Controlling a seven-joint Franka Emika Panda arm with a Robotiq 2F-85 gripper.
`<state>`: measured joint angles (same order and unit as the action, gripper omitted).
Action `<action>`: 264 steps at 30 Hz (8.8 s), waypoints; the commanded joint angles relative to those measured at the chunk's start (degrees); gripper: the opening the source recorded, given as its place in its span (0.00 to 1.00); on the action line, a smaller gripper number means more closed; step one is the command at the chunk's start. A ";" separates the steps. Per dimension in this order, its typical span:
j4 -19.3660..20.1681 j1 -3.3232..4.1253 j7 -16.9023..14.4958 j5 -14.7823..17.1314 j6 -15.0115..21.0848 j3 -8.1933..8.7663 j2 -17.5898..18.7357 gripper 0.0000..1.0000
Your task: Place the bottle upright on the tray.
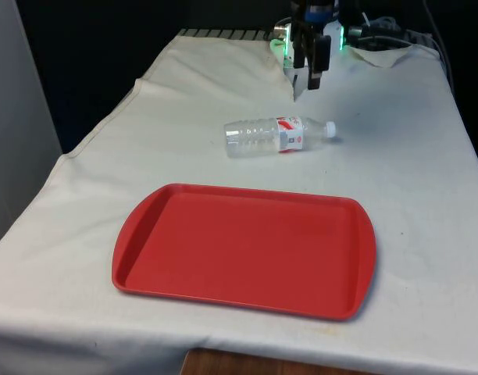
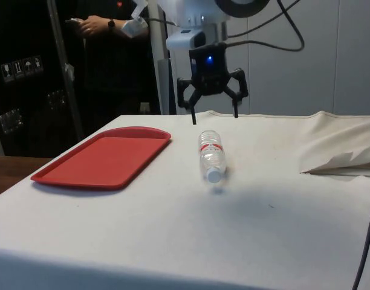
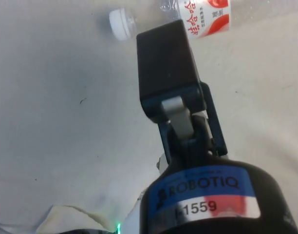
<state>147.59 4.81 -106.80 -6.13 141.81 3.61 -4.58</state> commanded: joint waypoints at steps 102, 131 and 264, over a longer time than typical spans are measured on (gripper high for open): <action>-1.26 1.15 38.27 -36.44 6.02 -2.29 8.94 1.00; -2.81 1.15 53.57 -49.10 1.03 -6.65 11.75 1.00; -6.36 0.40 84.86 -77.23 -10.71 -8.08 21.54 0.18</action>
<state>141.06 5.50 -21.77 -83.25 130.41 -4.47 17.25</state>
